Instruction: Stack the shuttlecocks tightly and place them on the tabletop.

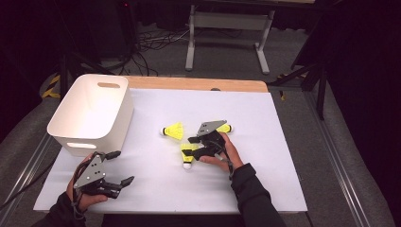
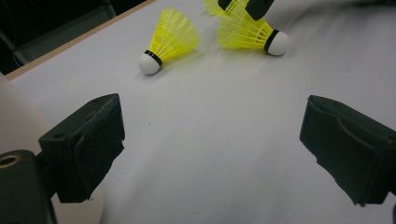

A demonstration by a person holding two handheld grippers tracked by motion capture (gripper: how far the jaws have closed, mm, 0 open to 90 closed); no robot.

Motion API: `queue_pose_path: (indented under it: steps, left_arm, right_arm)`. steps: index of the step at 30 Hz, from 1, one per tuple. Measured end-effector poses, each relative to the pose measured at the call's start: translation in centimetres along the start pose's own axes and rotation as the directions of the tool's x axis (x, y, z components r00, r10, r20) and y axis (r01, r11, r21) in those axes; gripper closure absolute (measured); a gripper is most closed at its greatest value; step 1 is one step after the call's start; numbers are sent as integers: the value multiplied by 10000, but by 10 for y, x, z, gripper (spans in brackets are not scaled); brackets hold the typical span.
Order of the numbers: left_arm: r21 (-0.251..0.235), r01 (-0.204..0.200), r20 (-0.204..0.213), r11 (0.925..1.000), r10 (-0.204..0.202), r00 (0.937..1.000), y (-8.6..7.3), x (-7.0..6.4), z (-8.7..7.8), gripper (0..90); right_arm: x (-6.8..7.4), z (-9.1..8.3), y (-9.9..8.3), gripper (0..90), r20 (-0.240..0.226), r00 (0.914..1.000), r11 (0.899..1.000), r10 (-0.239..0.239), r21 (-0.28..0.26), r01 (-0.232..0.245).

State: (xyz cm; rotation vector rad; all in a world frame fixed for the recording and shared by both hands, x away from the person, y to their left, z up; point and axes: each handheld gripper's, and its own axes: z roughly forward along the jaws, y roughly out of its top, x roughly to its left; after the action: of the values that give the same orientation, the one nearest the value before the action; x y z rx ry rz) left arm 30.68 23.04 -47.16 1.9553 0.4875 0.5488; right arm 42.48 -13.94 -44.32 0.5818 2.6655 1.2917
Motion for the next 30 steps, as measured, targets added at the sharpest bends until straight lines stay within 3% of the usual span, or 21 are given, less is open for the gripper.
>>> queue_pose_path:
  steps: [9, 13, 17, 22, 30]
  left_arm:
    - [19, -29, -35, 10000, 29, 10000, 0, 0, 0, 73]
    - [63, -23, -26, 10000, 23, 10000, 0, 0, 0, 73]
    - [65, -34, -21, 10000, 34, 10000, 1, 0, 0, 75]
    - [29, -21, -41, 10000, 21, 10000, 1, 0, 0, 75]
    - [33, -51, -52, 10000, 51, 10000, 1, 0, 0, 76]
  right_arm:
    - [4, -7, -1, 633, -506, 9986, 9995, -125, -299, 110]
    - [5, -14, -1, 787, -827, 9965, 9979, -124, -644, 71]
    - [9, -19, 1, 879, -1062, 9940, 9957, -274, -910, 177]
    - [13, -24, 4, 897, -871, 9950, 9918, -486, -1220, 378]
    - [16, -29, 5, 898, -100, 9988, 9821, -477, -1828, 451]
